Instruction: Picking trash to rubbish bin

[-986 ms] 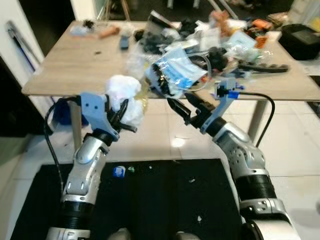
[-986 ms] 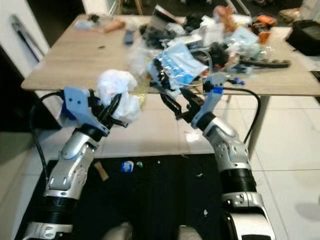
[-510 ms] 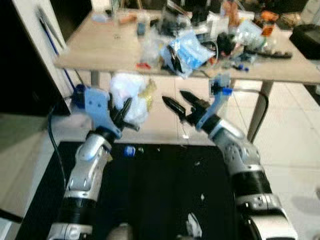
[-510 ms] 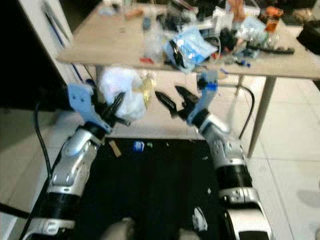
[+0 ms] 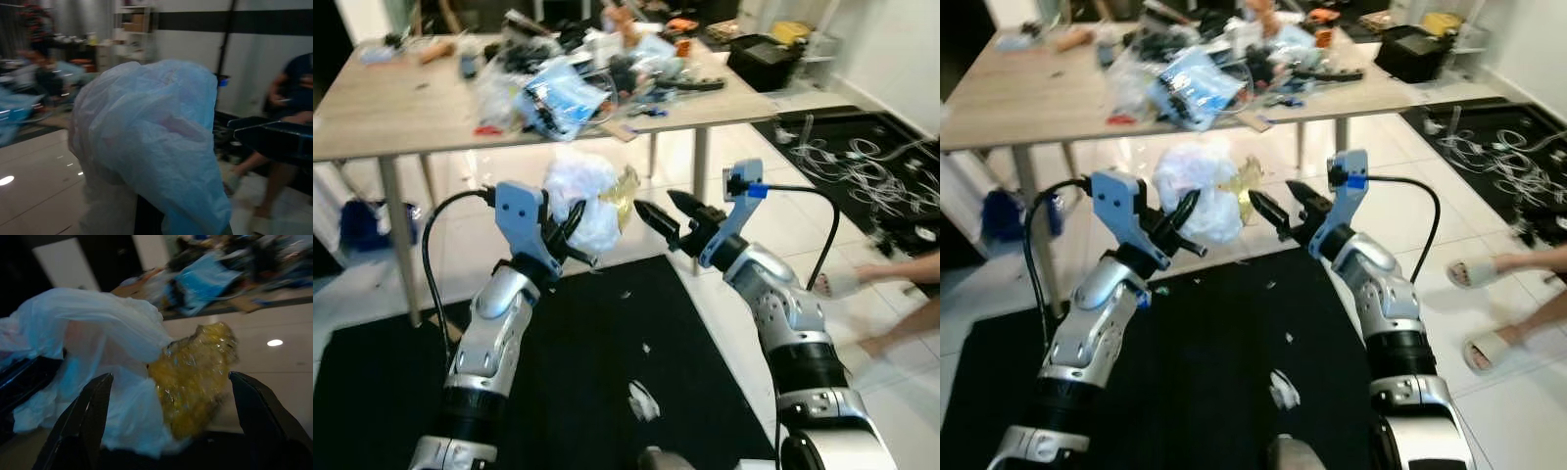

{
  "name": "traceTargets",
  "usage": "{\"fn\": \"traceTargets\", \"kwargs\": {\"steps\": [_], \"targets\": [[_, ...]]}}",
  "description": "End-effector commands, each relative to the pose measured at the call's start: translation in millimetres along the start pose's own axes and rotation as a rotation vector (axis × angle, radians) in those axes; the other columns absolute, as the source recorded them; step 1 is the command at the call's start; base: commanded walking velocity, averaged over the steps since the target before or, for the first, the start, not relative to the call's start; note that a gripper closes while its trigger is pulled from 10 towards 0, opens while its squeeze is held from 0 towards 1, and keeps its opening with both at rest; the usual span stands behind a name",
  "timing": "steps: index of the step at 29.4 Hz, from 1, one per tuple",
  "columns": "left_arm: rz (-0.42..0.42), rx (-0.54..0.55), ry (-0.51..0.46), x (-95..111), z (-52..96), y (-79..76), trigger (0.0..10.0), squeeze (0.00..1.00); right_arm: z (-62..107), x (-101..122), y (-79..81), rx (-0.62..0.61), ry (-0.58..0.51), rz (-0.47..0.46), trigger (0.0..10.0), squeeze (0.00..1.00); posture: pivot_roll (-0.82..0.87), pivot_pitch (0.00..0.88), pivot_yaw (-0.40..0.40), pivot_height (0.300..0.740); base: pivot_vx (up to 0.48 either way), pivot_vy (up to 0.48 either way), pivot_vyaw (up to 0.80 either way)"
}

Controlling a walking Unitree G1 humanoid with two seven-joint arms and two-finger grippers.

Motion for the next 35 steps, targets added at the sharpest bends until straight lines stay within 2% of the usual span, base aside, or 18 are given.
{"fn": "traceTargets", "kwargs": {"steps": [1,35], "targets": [[-0.016,-0.007,0.006,-1.2,-0.2,0.8,10.0,0.0,-1.7,-1.8,2.0,0.011,0.011,-0.012,10.0,0.0,-0.02,0.0,-0.044,0.74,0.0,0.0,-0.76],[-0.025,-0.036,0.01,-4.3,-0.6,-1.6,10.0,0.0,-2.2,-4.9,1.8,0.02,0.027,-0.015,10.0,0.0,-0.02,0.0,-0.046,0.74,0.0,0.0,-0.76]]}}
Point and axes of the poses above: a point about 5 cm out from each wrist's last joint towards the gripper, its own z axis pointing back from the gripper into the wrist, its own x axis along the axis of the wrist's last joint, y = z × x, the point moved 2 cm from there along -z, pointing out of the wrist towards the gripper, and after that the axes turned 5 degrees about -z, right-handed, at the moved point
